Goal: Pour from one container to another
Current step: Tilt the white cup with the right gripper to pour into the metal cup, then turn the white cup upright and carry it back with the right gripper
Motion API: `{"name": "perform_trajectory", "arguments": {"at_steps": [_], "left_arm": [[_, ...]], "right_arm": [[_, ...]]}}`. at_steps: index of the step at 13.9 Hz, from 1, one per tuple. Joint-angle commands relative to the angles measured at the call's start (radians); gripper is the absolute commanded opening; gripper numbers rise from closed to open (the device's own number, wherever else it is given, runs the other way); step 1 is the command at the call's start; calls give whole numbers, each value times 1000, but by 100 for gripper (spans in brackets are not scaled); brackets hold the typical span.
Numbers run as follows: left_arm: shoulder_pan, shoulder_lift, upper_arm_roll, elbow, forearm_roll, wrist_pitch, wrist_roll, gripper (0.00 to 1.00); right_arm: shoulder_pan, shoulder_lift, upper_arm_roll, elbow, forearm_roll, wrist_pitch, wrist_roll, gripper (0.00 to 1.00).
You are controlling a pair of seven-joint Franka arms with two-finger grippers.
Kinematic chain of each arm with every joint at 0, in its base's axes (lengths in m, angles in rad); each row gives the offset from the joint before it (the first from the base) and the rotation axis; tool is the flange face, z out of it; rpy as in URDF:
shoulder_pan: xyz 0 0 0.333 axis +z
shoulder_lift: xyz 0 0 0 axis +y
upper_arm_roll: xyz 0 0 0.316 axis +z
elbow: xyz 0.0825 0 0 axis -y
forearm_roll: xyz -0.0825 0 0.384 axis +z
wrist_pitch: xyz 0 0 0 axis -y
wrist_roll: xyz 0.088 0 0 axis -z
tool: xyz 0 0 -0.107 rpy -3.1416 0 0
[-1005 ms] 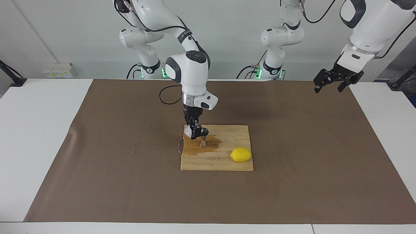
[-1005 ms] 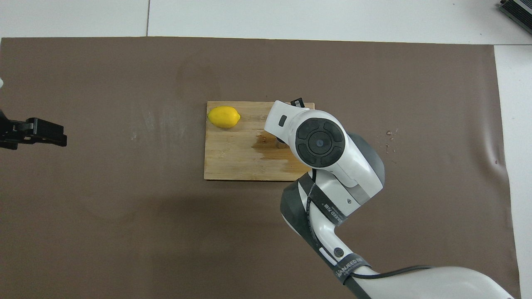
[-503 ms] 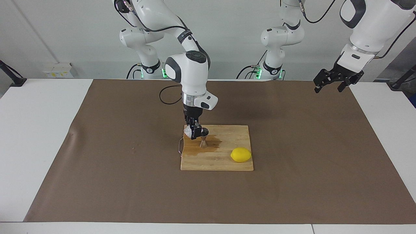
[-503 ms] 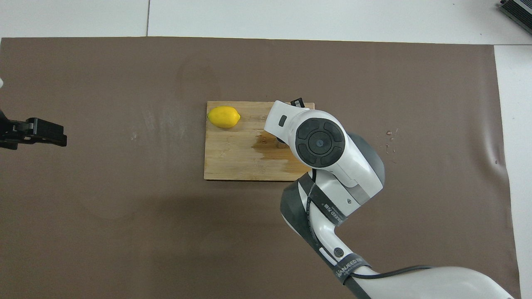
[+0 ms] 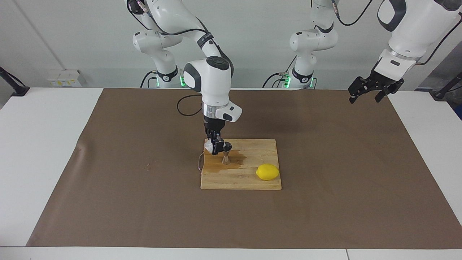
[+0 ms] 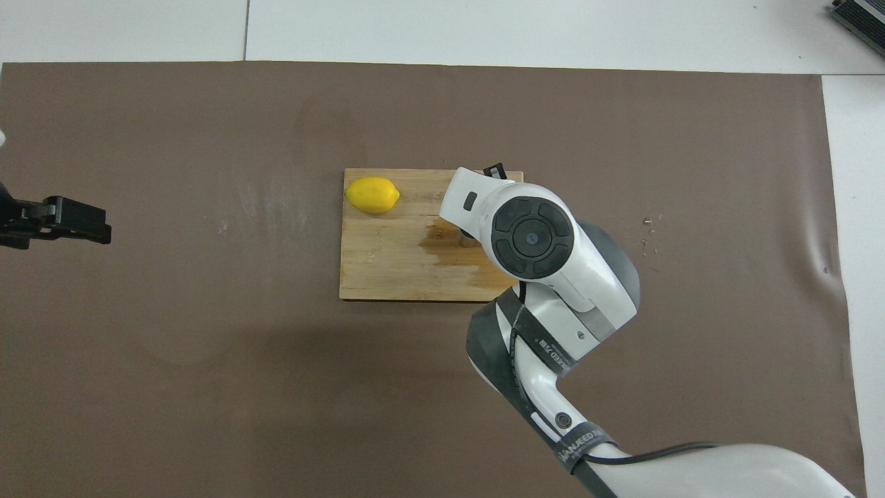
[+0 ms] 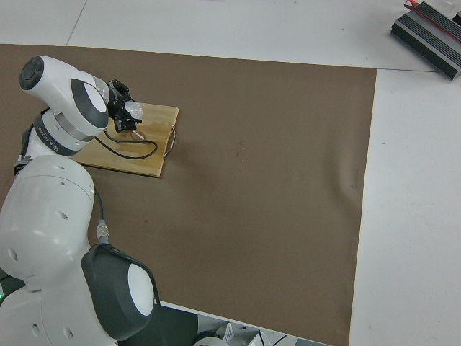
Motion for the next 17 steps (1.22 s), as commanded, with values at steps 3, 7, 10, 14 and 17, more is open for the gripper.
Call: {"name": "perform_trajectory", "arguments": {"at_steps": [3,7,10,14,17], "left_arm": [[12,-27,-5,-27,-13,-8,14,100],[12,-28,-5,-27,-13,-8,14,100],[12,-27,-5,-27,-13,-8,14,100],[12,-28,-5,-25,-13,-8,14,100],[12,-27,-5,-27,-13,-8,14,100]], "right_arm": [[-13,-16,3,-18,-13,13,80,30],[-15,-28,4,-21,64,13,99,30],[-16,-39,4,-25,127,13,99,29],[-77,-48,4,-22,260,14,35,29],[-155,-47,4,-27,417,51,-80,29]]}}
